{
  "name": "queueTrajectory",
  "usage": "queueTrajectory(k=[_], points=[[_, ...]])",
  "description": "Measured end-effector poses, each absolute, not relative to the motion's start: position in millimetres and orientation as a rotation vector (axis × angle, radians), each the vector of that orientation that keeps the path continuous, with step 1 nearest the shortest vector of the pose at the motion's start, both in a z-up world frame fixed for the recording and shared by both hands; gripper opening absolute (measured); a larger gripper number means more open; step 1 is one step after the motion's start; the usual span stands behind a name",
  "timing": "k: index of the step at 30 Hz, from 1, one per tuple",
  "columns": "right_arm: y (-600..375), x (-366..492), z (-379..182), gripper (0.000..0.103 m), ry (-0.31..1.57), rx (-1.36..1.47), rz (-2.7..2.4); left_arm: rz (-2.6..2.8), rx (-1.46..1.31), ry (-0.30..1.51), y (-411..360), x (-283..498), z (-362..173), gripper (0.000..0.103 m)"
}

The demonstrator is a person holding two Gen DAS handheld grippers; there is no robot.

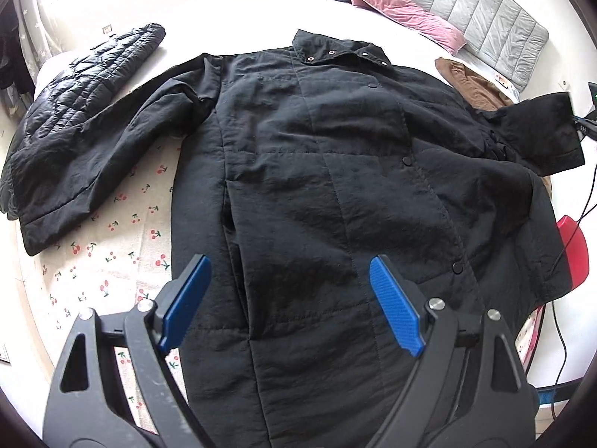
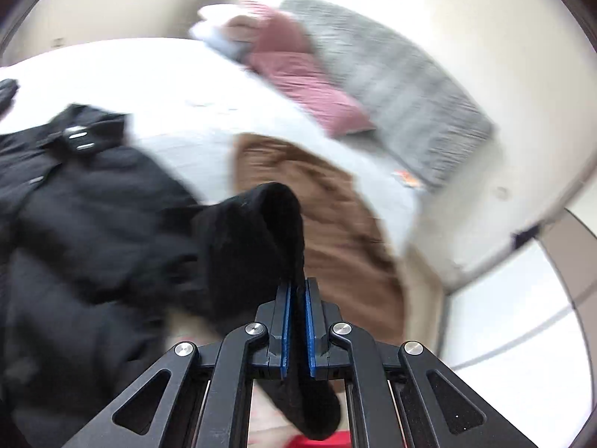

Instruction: Fold large clothes

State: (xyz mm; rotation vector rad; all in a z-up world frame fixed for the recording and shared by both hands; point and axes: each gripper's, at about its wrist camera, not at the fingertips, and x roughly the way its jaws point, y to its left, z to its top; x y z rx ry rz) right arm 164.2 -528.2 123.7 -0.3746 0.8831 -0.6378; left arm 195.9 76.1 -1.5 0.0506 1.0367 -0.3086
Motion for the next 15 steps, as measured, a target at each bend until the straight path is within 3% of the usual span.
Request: queueTrajectory(k=[8, 10, 11, 12, 14, 15], points=[[-636.2, 161.5, 125.4, 0.011, 0.861, -0.234, -0.939, -0.246, 0.050, 1.063, 92.2, 195.1, -9.2, 0.087], [-644.2, 153.8, 124.7, 0.020, 0.831, -0.181, -0.971, -0.236, 0.050, 1.066, 96.8, 193.4, -9.3, 0.087], [-645.3, 148.4, 125.4, 0.030, 0.823, -0.141, -0.963, -0.233, 0.051, 1.063, 99.5, 192.3, -9.0, 0.087], [-645.3, 142.4, 127.1, 0.048, 0.809, -0.095, -0.924, -0.231, 0.051, 1.060, 102.7, 190.4, -8.4, 0.087], [-635.1, 126.8, 127.2, 0.069, 0.768, -0.004, -0.802, -0.231, 0.045, 1.054, 109.5, 187.1, -8.2, 0.087], [-626.9, 117.1, 127.8, 0.070, 0.759, 0.030, -0.746, -0.234, 0.041, 1.054, 113.0, 184.8, -8.9, 0.087]])
